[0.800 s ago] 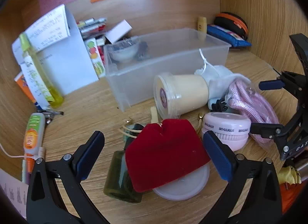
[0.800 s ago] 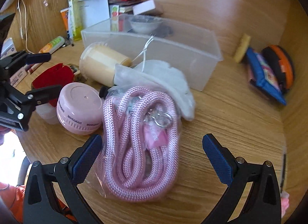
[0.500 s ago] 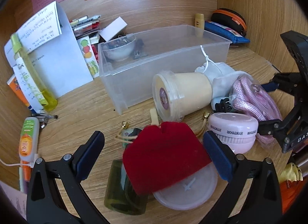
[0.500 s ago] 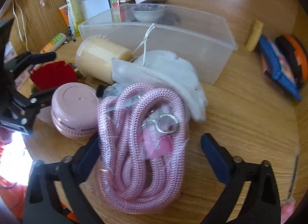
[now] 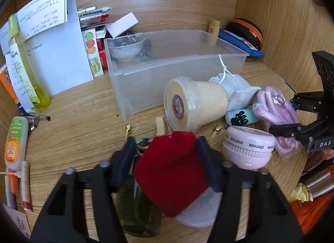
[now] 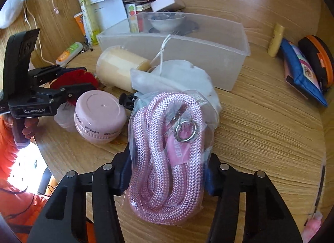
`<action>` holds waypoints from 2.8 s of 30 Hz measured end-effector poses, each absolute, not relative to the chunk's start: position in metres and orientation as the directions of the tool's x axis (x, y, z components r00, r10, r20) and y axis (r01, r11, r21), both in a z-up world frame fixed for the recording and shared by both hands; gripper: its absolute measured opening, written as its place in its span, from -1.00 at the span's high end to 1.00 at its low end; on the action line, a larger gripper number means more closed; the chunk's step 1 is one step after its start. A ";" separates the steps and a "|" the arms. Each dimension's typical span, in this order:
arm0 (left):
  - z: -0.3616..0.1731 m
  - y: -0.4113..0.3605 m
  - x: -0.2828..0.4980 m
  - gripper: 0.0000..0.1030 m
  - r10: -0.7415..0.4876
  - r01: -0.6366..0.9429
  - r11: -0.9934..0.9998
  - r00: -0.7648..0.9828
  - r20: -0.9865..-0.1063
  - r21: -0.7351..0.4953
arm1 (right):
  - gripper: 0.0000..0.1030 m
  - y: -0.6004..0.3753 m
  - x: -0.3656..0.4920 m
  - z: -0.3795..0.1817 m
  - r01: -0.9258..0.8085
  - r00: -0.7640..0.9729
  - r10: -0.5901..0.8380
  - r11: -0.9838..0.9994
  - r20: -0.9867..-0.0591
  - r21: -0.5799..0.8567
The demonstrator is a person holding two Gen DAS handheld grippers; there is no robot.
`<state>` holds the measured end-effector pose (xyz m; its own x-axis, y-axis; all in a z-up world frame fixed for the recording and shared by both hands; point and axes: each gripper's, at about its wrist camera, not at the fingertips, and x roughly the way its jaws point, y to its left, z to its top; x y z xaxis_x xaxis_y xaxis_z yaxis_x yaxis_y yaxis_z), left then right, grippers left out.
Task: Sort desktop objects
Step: 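Grasp the red velvet pouch with the left gripper while the right grasps the bagged pink rope, then carry the red pouch and pink rope bag over the clear plastic box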
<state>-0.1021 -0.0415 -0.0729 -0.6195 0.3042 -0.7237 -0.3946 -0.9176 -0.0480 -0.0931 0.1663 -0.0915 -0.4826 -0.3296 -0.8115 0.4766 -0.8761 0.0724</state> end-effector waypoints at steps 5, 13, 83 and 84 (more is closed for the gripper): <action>-0.064 -0.041 -0.095 0.30 0.331 -0.412 -0.909 -0.628 -0.704 -0.060 | 0.03 0.181 -0.090 -0.077 0.451 -0.518 -0.340 -0.888 -0.785 0.087; -0.048 -0.045 -0.089 0.35 0.338 -0.398 -0.915 -0.668 -0.663 -0.065 | 0.03 0.190 -0.092 -0.048 0.434 -0.593 -0.347 -0.898 -0.727 0.075; -0.020 -0.036 -0.236 0.35 0.351 -0.315 -0.934 -0.734 -0.581 -0.167 | 0.02 0.140 -0.280 -0.044 0.434 -0.605 -0.395 -0.892 -0.691 0.130; -0.021 -0.035 -0.237 0.35 0.353 -0.316 -0.933 -0.726 -0.590 -0.170 | 0.02 0.139 -0.281 -0.046 0.434 -0.598 -0.395 -0.891 -0.697 0.132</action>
